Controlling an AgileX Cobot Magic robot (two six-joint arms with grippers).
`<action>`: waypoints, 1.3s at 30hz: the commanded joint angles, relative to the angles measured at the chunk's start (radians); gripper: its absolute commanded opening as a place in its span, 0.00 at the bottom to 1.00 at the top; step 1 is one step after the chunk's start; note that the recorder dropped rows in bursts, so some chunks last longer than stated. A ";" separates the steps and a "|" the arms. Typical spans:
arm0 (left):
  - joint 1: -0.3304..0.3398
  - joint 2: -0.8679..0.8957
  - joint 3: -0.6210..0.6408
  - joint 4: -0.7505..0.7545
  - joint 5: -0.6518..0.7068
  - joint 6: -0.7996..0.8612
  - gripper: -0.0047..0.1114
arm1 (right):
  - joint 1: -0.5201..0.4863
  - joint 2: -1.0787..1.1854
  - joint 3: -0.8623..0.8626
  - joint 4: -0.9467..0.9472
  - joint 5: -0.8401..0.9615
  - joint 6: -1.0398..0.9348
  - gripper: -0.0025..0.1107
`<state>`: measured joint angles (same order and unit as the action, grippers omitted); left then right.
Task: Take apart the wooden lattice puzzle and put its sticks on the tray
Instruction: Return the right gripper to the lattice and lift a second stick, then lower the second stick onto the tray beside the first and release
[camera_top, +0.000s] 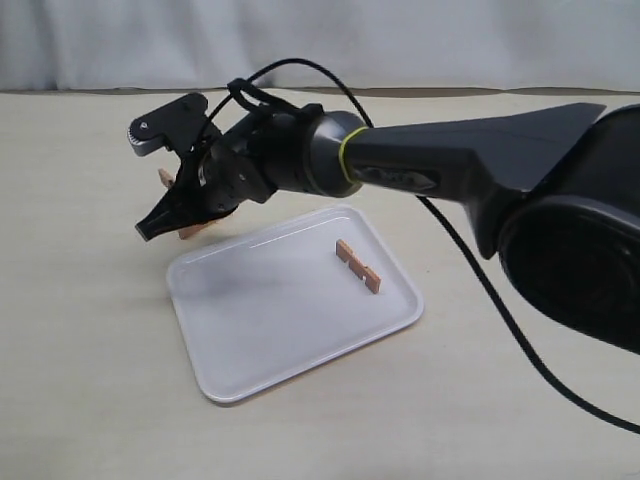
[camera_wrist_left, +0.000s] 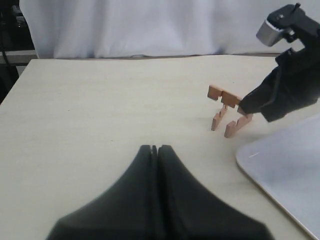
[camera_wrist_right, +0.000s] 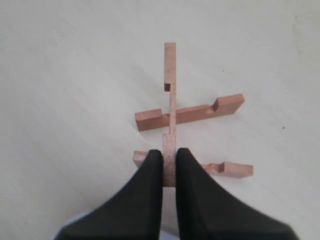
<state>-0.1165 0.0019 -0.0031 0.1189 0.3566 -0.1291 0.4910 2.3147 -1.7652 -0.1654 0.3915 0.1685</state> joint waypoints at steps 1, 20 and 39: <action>0.000 -0.002 0.003 0.001 -0.008 -0.002 0.04 | 0.000 -0.086 -0.002 -0.008 0.061 -0.007 0.06; 0.000 -0.002 0.003 0.001 -0.010 -0.002 0.04 | -0.005 -0.718 0.641 -0.076 0.123 -0.007 0.06; 0.000 -0.002 0.003 0.001 -0.008 -0.002 0.04 | -0.107 -0.459 0.846 -0.087 -0.336 0.083 0.06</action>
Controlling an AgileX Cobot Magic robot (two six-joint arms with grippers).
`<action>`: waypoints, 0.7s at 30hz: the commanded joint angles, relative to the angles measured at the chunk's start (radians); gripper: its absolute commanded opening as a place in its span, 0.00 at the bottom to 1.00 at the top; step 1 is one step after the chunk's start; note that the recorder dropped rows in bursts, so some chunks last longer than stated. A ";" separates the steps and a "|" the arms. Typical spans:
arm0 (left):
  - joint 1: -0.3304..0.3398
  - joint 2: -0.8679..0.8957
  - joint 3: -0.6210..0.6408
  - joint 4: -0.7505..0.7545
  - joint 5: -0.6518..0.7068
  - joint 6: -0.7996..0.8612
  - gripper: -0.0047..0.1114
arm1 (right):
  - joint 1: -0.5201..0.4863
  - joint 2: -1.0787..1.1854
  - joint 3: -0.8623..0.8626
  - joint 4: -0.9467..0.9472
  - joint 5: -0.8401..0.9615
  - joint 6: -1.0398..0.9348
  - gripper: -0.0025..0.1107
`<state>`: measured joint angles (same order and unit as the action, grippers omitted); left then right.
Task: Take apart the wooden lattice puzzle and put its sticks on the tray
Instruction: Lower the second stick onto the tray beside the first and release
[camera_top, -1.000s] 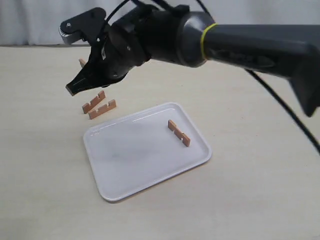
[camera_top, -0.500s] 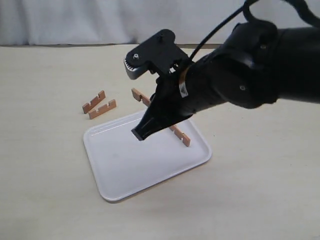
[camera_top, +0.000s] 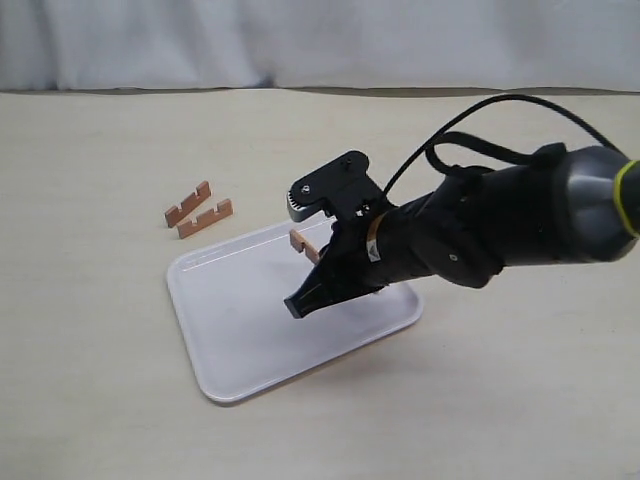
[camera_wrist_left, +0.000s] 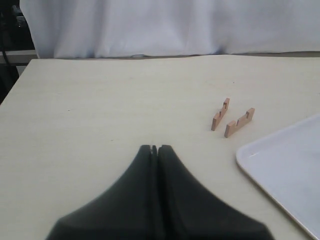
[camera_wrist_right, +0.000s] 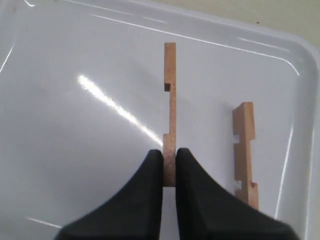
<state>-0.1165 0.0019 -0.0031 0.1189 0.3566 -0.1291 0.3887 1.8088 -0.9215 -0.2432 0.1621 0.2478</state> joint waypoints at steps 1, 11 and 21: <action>0.000 -0.002 0.003 0.001 -0.008 -0.002 0.04 | -0.007 0.059 0.003 -0.009 -0.117 0.003 0.06; 0.000 -0.002 0.003 0.001 -0.008 -0.002 0.04 | -0.052 0.110 0.003 0.072 -0.110 0.003 0.06; 0.000 -0.002 0.003 0.001 -0.008 -0.002 0.04 | -0.052 0.097 0.003 0.077 -0.121 0.003 0.23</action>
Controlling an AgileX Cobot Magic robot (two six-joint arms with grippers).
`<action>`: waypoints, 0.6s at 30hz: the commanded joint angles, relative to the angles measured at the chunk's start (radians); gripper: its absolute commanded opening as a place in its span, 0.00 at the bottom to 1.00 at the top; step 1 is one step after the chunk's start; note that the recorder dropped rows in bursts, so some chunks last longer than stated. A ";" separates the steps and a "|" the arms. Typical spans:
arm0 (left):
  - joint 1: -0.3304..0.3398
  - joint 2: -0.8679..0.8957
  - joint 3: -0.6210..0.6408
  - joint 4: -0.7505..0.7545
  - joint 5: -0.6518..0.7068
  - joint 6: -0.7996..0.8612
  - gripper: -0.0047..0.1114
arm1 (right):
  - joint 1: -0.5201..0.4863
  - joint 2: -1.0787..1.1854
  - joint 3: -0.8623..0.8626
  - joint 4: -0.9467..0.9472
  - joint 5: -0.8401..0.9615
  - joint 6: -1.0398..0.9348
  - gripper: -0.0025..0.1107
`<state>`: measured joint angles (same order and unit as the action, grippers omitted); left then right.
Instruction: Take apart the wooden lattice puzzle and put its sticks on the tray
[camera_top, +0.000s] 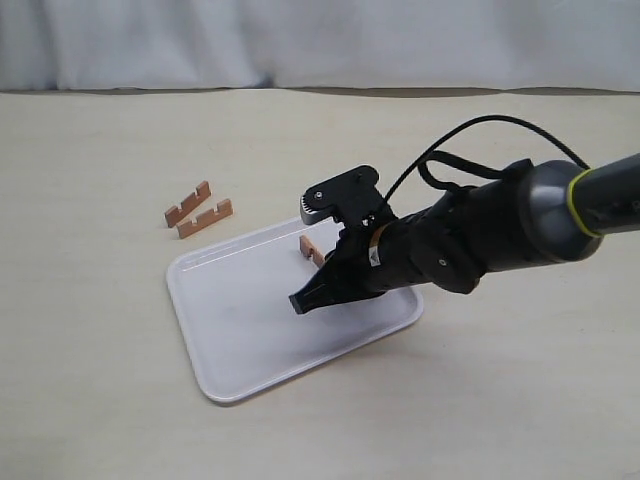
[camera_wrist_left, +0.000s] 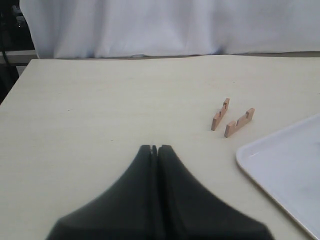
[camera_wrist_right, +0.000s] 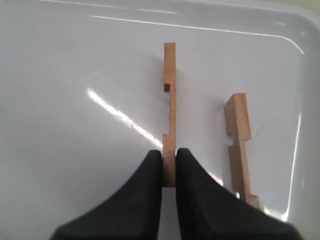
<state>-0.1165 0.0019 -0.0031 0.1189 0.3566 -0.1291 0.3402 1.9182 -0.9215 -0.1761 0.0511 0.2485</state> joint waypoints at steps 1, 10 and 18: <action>0.000 -0.002 0.003 0.001 -0.010 -0.002 0.04 | -0.003 -0.021 0.003 0.010 -0.018 0.003 0.30; 0.000 -0.002 0.003 0.001 -0.010 -0.002 0.04 | 0.004 -0.146 0.003 0.012 -0.017 0.003 0.53; 0.000 -0.002 0.003 0.001 -0.010 -0.002 0.04 | 0.079 -0.245 0.005 0.035 0.020 0.003 0.53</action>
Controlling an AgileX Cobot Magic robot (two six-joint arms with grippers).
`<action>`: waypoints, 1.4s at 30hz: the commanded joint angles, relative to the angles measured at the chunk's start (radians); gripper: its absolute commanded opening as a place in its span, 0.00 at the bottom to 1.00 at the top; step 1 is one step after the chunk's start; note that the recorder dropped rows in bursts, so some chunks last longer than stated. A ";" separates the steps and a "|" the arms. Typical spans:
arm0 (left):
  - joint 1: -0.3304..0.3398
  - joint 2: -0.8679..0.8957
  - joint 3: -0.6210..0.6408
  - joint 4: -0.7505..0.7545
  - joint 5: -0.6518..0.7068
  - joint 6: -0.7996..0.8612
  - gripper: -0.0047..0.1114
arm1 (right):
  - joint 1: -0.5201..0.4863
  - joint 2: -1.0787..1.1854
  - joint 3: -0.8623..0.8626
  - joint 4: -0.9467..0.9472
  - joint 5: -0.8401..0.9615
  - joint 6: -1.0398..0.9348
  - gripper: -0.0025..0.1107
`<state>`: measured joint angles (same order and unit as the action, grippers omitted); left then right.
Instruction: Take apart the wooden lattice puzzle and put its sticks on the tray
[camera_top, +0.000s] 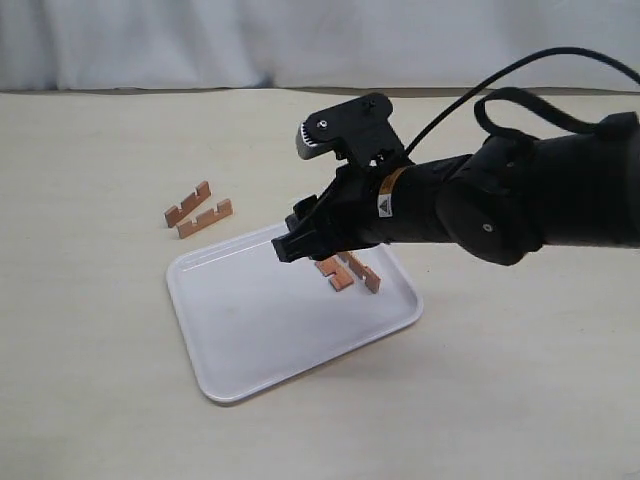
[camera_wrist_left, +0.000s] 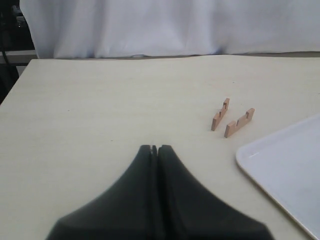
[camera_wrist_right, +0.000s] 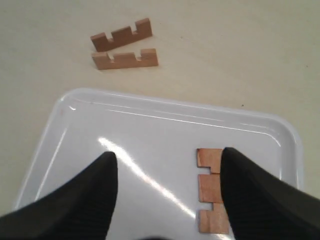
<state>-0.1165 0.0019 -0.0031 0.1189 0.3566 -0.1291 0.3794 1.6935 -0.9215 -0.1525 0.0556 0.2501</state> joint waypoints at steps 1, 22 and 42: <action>0.000 -0.002 0.003 0.001 -0.010 -0.002 0.04 | 0.052 -0.020 0.005 0.011 0.013 0.001 0.53; 0.000 -0.002 0.003 0.001 -0.008 -0.002 0.04 | 0.113 0.125 -0.130 -0.106 -0.068 -0.003 0.94; 0.000 -0.002 0.003 0.001 -0.008 -0.002 0.04 | 0.111 0.610 -0.854 -0.155 0.383 -0.001 0.94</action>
<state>-0.1165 0.0019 -0.0031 0.1189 0.3566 -0.1291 0.4906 2.2558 -1.7115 -0.2989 0.3940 0.2501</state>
